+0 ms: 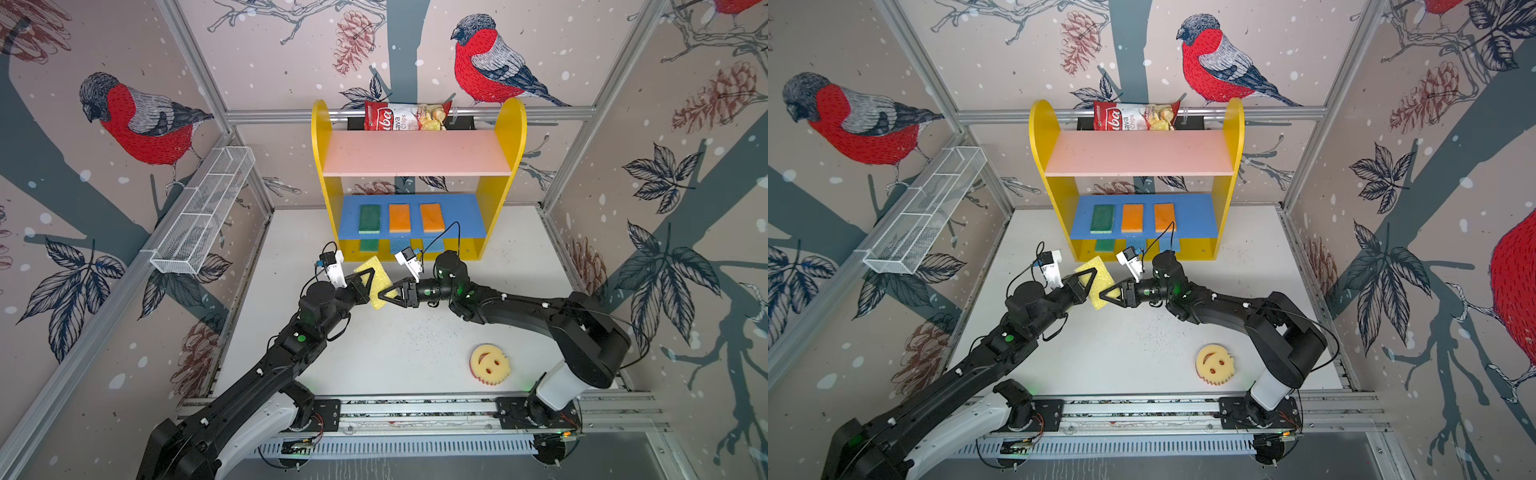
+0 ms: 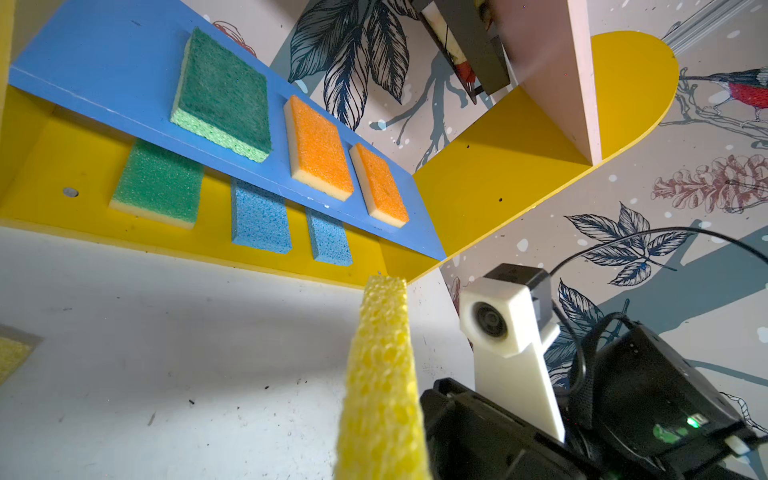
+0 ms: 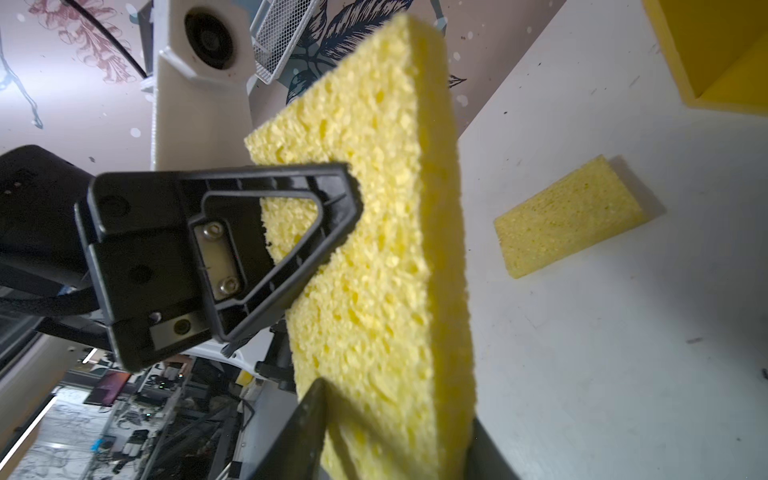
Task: Place and organize the cleaning sponges onto the shelf
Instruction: 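Grasp the sponge's other end with the left gripper while the right gripper holds it, then lift the sponge with both grippers up onto the pink top shelf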
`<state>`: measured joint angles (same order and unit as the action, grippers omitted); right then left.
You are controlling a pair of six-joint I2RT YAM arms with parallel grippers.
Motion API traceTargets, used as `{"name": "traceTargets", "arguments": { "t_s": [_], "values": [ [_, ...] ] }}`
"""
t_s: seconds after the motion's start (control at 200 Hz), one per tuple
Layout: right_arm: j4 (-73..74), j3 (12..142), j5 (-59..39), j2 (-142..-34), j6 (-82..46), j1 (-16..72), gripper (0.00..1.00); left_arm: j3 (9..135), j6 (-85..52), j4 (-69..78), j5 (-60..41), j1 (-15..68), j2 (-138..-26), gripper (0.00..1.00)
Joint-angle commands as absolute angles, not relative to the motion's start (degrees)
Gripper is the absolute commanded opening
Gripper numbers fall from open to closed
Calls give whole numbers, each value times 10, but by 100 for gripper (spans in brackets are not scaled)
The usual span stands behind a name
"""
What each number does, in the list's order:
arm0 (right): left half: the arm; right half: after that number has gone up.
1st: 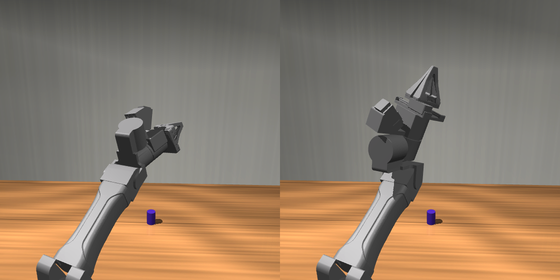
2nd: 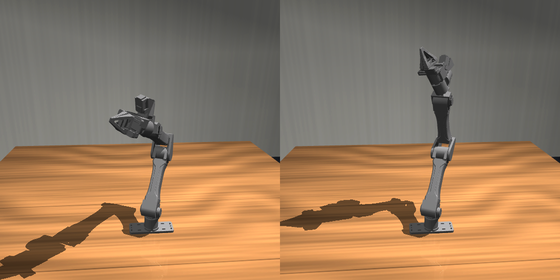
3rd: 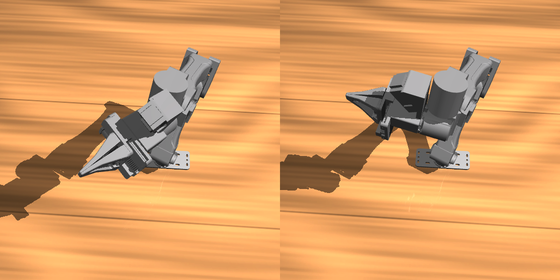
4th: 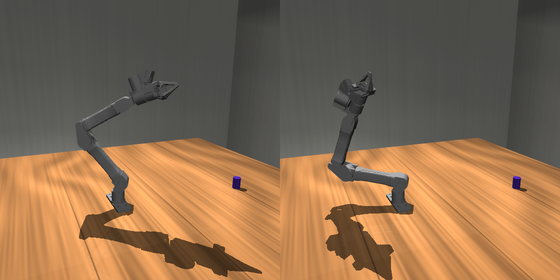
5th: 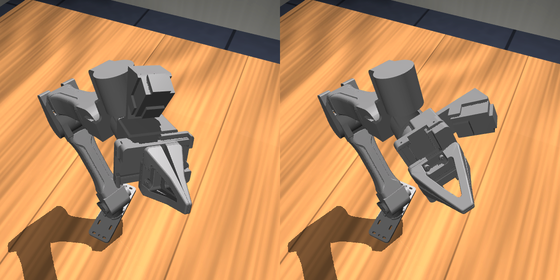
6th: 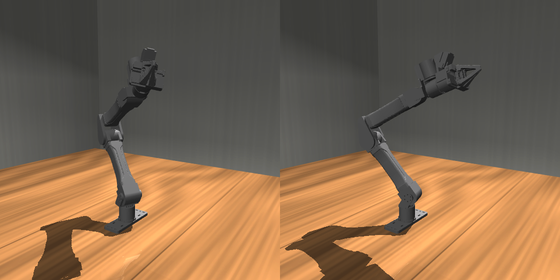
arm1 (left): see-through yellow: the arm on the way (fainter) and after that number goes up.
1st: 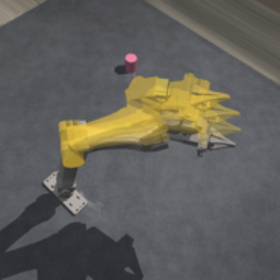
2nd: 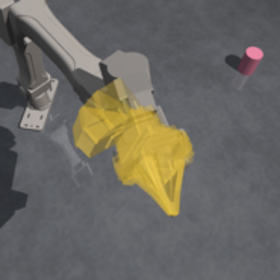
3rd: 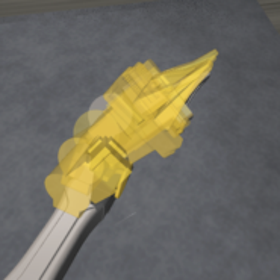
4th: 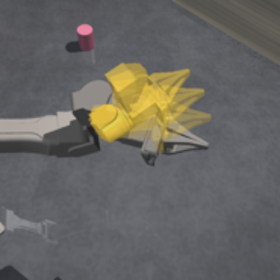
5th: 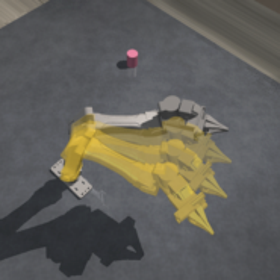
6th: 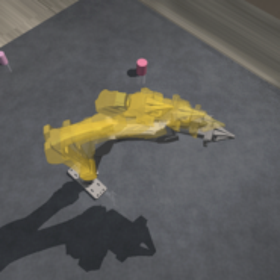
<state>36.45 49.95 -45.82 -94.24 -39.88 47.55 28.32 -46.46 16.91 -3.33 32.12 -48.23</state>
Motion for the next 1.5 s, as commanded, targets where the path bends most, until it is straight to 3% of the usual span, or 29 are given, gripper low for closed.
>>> {"name": "traceTargets", "arguments": {
  "t_s": [0.0,0.105,0.24,0.27,0.325,0.41,0.52,0.635,1.096,1.496],
  "values": [
    [425,500,-490,-944,-434,475,19,287,-453,177,-48,318,-479,0],
    [404,498,-477,-935,-419,475,3,287,-452,177,-48,314,-480,0],
    [369,498,-457,-920,-392,474,0,282,-453,180,-45,313,-473,6],
    [362,499,-453,-916,-387,473,0,280,-454,180,-44,312,-470,14],
    [347,505,-447,-910,-377,472,0,276,-458,181,-41,311,-462,41],
    [309,520,-429,-900,-353,469,0,269,-459,185,-32,310,-447,54],
    [254,543,-393,-885,-315,465,0,266,-459,184,-5,309,-430,83],
    [204,566,-350,-875,-288,459,0,283,-444,176,15,307,-426,96],
    [100,723,-231,-906,-234,438,0,417,-281,147,142,306,-481,97],
    [60,920,-169,-983,-259,434,0,612,-210,120,128,306,-567,97]
  ]
}}
